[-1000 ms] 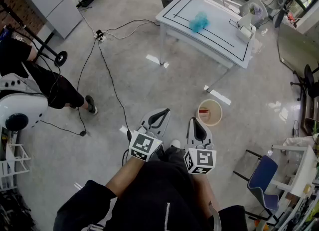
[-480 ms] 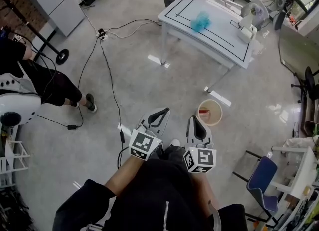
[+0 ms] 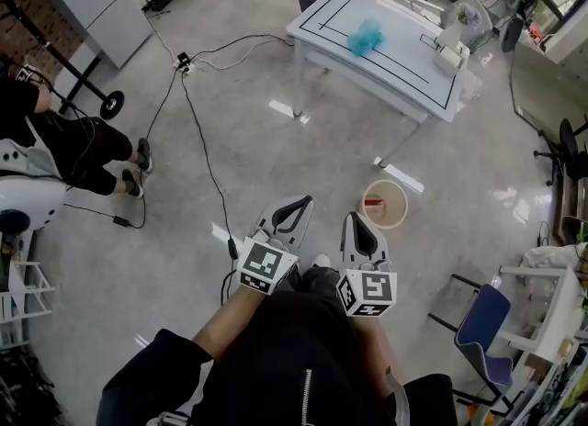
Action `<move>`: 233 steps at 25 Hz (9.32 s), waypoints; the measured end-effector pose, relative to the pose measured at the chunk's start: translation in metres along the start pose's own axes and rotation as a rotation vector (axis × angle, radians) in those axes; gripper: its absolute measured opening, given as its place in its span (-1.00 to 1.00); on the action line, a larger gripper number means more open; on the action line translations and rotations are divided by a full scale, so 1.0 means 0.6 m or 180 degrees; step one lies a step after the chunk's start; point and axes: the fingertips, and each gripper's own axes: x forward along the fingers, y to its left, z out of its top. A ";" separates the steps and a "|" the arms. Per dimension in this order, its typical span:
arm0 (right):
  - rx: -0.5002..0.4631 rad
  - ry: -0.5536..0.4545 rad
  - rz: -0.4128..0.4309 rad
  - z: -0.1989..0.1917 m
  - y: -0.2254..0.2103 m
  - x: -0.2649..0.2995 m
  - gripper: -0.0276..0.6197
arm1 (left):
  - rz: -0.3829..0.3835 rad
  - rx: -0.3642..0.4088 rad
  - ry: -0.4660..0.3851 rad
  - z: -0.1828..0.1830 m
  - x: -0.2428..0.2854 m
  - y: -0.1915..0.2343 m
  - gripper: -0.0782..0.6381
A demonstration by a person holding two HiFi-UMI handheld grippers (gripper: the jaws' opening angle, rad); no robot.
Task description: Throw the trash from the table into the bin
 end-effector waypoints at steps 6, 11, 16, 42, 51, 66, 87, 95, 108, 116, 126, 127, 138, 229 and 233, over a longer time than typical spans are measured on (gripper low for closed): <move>0.0025 -0.0006 -0.0006 0.002 0.000 -0.005 -0.89 | 0.0001 0.0040 -0.0011 0.004 0.001 -0.004 -0.76; -0.0051 -0.0069 -0.0030 0.010 0.002 -0.008 -0.89 | -0.0044 0.0038 -0.0001 0.002 0.004 -0.008 -0.76; -0.0017 -0.0048 -0.0063 0.000 -0.001 -0.001 -0.89 | -0.0085 0.0036 -0.0001 -0.003 0.010 -0.004 -0.76; 0.0141 0.0085 0.0013 0.024 -0.059 0.160 -0.89 | -0.0078 -0.0041 0.0166 -0.003 0.142 0.097 -0.76; 0.0151 0.0122 0.0127 0.080 -0.160 0.292 -0.89 | 0.0029 -0.0036 0.0160 0.046 0.302 0.169 -0.76; 0.0114 0.0143 0.0281 0.148 -0.320 0.445 -0.89 | 0.0297 -0.0050 0.0227 0.091 0.499 0.239 -0.76; 0.0100 0.0191 0.0056 0.231 -0.434 0.707 -0.89 | -0.0063 -0.0067 0.0177 0.137 0.762 0.405 -0.76; 0.0083 0.0150 -0.0057 0.293 -0.443 0.848 -0.89 | -0.0250 -0.0039 0.0167 0.176 0.859 0.525 -0.76; 0.0203 0.0133 -0.0322 0.320 -0.532 0.919 -0.89 | -0.0546 -0.0025 0.0265 0.182 0.985 0.543 -0.76; 0.0242 0.0145 -0.0185 0.334 -0.558 0.931 -0.89 | -0.0461 -0.0017 0.0293 0.191 1.021 0.536 -0.76; 0.0265 0.0202 -0.0126 0.335 -0.578 0.939 -0.89 | -0.0421 -0.0063 0.0324 0.194 1.039 0.531 -0.76; 0.0280 0.0191 -0.0134 0.337 -0.580 0.939 -0.89 | -0.0457 -0.0038 0.0346 0.189 1.042 0.529 -0.76; 0.0304 0.0281 -0.0338 0.309 -0.620 0.928 -0.89 | -0.0512 -0.0211 0.0654 0.102 1.108 0.526 -0.09; 0.0682 0.0357 -0.1119 0.243 -0.633 0.835 -0.89 | -0.1125 0.0291 0.1050 0.047 1.125 0.463 -0.73; 0.0722 0.0308 -0.1196 0.236 -0.628 0.822 -0.89 | -0.1176 0.0344 0.0965 0.063 1.116 0.453 -0.73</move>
